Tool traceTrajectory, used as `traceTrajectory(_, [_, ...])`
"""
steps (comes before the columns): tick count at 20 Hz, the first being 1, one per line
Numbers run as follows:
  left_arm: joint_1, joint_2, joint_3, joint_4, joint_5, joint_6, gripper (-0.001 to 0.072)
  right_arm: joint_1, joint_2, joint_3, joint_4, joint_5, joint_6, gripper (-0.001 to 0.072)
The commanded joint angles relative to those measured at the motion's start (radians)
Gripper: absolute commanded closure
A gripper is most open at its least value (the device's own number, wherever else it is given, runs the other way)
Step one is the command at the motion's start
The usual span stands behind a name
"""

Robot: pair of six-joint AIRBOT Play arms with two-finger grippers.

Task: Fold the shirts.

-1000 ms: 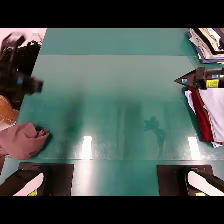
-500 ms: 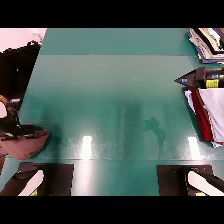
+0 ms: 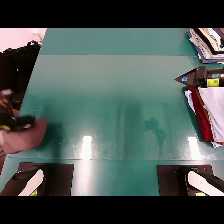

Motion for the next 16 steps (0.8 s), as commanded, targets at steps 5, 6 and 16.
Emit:
traceTrajectory(5, [-0.014,0.001,0.655,-0.735,0.035,0.249,0.0683,0.0,0.001,0.261,0.015,-0.052,0.0,0.0696])
traceTrajectory(6, [-0.058,0.001,0.681,-0.756,0.059,0.267,0.0683,0.001,0.001,0.296,0.014,-0.058,0.0,0.0696])
traceTrajectory(16, [-0.77,-0.41,0.679,-0.563,0.056,0.369,0.0679,0.001,0.001,0.396,0.013,-0.026,0.001,0.0696])
